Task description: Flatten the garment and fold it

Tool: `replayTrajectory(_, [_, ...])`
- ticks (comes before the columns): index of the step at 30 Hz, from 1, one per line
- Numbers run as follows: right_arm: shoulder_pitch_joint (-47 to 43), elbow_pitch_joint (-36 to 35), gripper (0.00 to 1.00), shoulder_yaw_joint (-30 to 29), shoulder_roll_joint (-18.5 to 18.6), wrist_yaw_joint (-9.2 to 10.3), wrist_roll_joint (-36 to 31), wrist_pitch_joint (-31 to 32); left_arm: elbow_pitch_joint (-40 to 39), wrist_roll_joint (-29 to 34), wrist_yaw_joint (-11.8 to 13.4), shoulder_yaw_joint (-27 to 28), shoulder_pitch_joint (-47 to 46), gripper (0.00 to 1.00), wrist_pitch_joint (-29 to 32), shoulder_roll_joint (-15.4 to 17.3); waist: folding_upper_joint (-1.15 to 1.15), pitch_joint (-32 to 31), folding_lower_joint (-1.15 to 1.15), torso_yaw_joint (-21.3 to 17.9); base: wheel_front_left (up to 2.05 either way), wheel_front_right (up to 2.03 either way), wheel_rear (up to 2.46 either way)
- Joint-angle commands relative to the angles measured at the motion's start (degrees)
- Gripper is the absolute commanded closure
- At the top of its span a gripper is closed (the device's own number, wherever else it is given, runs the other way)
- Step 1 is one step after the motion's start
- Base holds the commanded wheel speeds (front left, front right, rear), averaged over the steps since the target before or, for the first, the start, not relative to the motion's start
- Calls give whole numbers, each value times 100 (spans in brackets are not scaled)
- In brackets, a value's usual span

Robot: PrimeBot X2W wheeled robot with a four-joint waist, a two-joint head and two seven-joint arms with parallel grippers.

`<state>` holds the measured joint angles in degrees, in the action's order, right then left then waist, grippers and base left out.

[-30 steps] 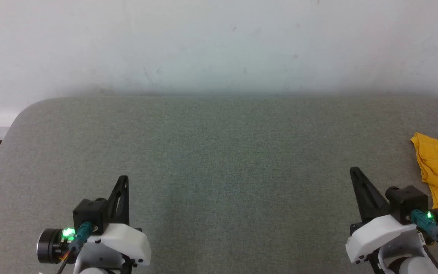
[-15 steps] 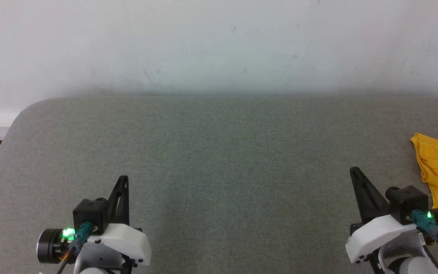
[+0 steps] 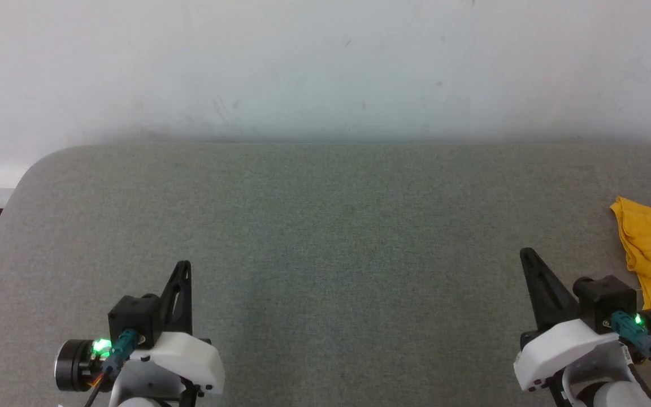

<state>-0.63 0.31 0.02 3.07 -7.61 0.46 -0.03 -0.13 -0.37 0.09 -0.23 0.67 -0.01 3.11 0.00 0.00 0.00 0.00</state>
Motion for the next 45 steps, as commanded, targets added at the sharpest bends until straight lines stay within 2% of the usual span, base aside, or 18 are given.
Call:
replayTrajectory(1, [63, -31, 100, -2, -19, 12, -46, 3, 13, 37, -9, 23, -67, 100, 1, -24, 0, 0, 0, 0, 0, 0, 0])
replayTrajectory(45, [63, -31, 100, -2, -19, 12, -46, 3, 13, 37, -9, 23, -67, 100, 1, -24, 0, 0, 0, 0, 0, 0, 0])
